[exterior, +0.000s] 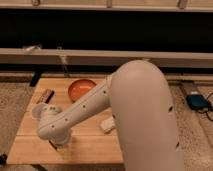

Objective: Drag the pepper across the table

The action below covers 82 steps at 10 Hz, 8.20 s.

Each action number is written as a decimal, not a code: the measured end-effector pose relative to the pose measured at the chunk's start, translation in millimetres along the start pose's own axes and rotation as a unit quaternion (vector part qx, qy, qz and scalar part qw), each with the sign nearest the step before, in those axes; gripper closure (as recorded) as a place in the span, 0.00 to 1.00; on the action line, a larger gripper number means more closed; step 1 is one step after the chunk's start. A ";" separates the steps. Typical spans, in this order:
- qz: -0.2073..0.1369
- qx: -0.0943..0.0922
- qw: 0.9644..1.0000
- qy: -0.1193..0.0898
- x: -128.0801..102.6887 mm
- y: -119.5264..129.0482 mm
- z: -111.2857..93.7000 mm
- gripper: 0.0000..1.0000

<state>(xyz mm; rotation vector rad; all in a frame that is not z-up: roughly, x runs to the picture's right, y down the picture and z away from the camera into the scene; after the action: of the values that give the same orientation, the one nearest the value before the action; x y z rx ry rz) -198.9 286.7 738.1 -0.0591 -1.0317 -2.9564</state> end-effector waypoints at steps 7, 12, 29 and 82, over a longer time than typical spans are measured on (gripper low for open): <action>0.013 0.012 1.000 0.012 23.0 -2.4 14.8 0.20; 0.021 0.015 1.000 0.012 24.3 1.3 22.3 0.58; -0.012 -0.051 0.993 -0.102 2.9 25.4 27.1 1.00; 0.070 -0.029 0.993 -0.093 -87.1 74.3 33.4 0.82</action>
<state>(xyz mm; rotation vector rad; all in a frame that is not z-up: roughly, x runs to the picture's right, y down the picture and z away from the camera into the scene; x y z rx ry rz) -109.2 249.0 807.1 -0.3978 -0.9153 -2.8950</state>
